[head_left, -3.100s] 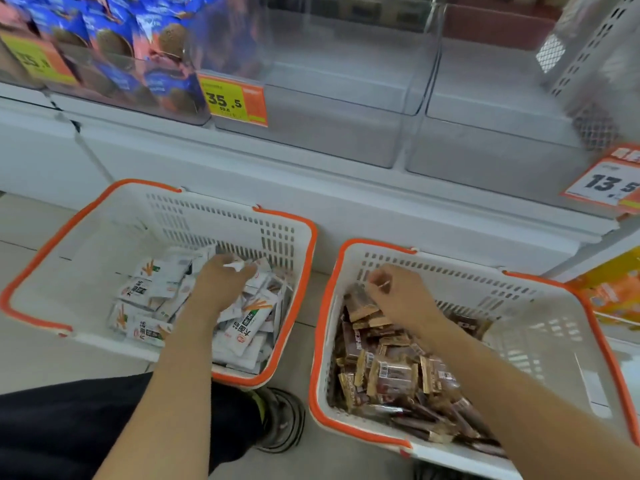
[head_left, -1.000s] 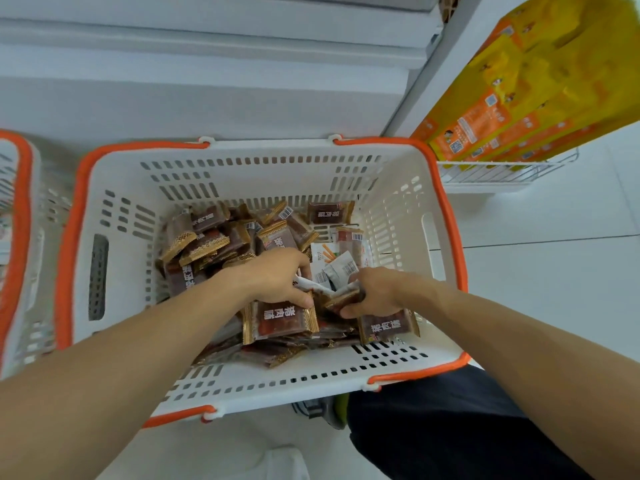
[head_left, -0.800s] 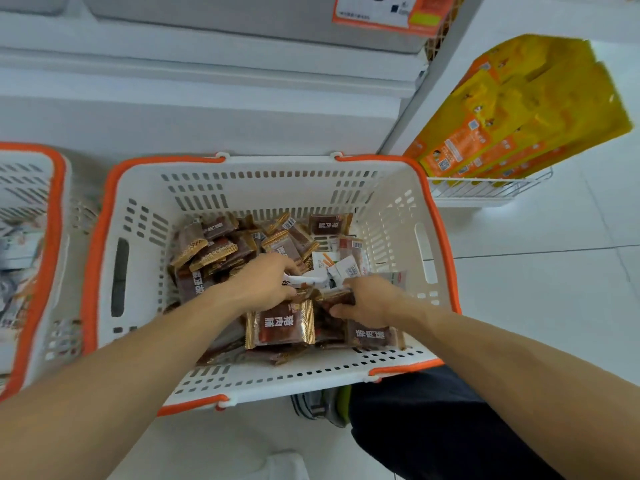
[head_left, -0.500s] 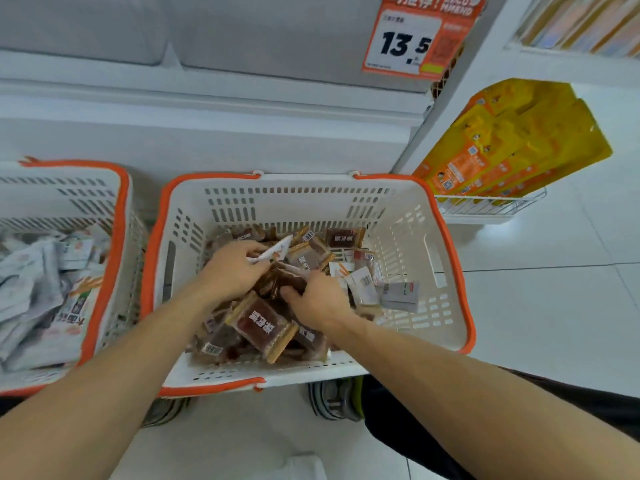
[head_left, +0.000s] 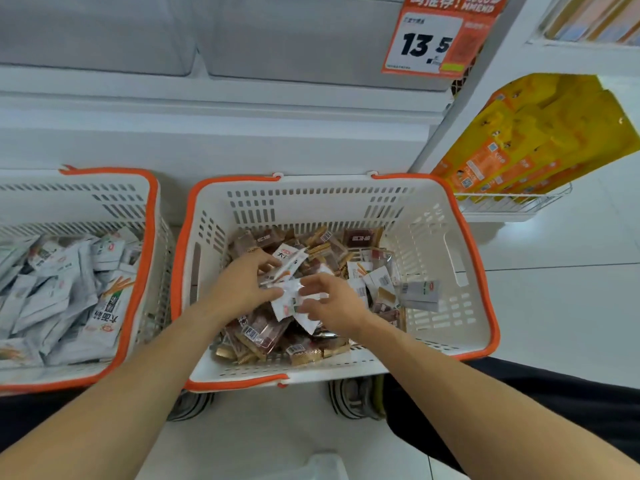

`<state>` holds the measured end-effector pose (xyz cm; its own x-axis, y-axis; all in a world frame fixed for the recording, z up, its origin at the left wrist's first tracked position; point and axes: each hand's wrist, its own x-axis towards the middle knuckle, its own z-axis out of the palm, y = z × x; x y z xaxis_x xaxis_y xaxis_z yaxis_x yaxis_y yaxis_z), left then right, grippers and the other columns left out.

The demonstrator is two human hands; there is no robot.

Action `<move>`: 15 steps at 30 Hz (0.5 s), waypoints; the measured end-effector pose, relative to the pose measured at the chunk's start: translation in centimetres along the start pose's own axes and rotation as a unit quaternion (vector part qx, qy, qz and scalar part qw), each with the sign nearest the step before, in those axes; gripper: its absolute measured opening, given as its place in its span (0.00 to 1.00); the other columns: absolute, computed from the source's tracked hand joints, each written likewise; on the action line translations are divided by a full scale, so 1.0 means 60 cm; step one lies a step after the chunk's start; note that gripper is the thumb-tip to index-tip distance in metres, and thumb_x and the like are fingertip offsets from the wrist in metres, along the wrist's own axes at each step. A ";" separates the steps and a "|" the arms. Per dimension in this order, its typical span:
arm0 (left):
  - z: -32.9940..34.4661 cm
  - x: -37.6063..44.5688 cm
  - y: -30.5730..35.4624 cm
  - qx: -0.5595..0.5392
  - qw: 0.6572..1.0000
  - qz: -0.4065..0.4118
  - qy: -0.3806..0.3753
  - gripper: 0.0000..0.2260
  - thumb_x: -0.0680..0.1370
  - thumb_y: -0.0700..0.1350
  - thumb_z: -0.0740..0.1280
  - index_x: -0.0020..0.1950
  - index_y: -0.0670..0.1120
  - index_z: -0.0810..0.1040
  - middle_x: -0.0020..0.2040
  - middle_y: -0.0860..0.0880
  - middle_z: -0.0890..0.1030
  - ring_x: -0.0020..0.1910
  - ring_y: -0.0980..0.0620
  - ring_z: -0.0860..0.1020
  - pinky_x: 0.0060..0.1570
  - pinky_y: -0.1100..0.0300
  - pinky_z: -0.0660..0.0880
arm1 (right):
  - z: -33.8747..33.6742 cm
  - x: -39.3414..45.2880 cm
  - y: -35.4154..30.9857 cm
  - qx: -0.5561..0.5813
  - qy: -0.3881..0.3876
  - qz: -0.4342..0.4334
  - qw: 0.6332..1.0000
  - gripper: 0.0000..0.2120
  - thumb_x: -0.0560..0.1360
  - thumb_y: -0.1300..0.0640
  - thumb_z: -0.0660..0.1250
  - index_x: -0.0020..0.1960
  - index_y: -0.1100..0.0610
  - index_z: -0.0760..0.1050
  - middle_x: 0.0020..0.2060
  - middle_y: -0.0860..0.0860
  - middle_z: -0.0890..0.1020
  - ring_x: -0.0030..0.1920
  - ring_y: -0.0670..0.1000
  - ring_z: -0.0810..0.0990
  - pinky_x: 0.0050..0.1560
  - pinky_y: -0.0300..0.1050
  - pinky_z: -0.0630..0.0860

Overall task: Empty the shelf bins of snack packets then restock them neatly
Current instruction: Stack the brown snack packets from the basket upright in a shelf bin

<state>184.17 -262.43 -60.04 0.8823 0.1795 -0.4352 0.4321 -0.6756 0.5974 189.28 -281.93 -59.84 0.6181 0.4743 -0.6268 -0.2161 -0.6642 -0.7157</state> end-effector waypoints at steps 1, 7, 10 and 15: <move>0.009 0.000 -0.001 0.016 1.000 0.001 0.016 0.19 0.74 0.49 0.76 0.63 0.54 0.77 0.63 0.52 0.78 0.56 0.54 0.75 0.51 0.59 0.70 | -0.004 0.010 0.009 0.022 0.021 0.025 0.999 0.17 0.77 0.56 0.72 0.64 0.54 0.74 0.57 0.51 0.82 0.50 0.52 0.84 0.56 0.53 0.82; 0.023 0.006 -0.001 0.022 0.999 -0.036 0.034 0.13 0.76 0.49 0.74 0.59 0.54 0.78 0.66 0.49 0.78 0.50 0.54 0.77 0.45 0.61 0.74 | 0.014 0.061 0.055 -0.078 0.138 0.149 0.976 0.26 0.68 0.36 0.75 0.56 0.48 0.67 0.58 0.57 0.76 0.56 0.59 0.78 0.48 0.48 0.75; 0.017 0.016 0.005 0.014 0.998 -0.051 -0.020 0.19 0.75 0.58 0.73 0.63 0.55 0.79 0.68 0.51 0.76 0.51 0.58 0.78 0.44 0.69 0.70 | 0.006 0.067 0.061 -0.027 0.160 0.158 0.974 0.27 0.68 0.45 0.79 0.57 0.49 0.67 0.61 0.57 0.72 0.46 0.54 0.79 0.43 0.45 0.76; 0.025 0.039 0.026 -0.003 0.996 -0.083 -0.030 0.18 0.77 0.61 0.69 0.61 0.51 0.83 0.66 0.50 0.78 0.64 0.49 0.76 0.54 0.58 0.69 | -0.016 0.070 0.074 0.093 0.199 0.170 0.961 0.29 0.66 0.49 0.83 0.60 0.59 0.76 0.54 0.51 0.78 0.52 0.49 0.75 0.53 0.42 0.74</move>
<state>186.66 -264.14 -61.13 0.7856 0.2452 -0.5681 0.5726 -0.6362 0.5172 191.64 -283.44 -65.36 0.7198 -0.0352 -0.6933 -0.5657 -0.6086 -0.5564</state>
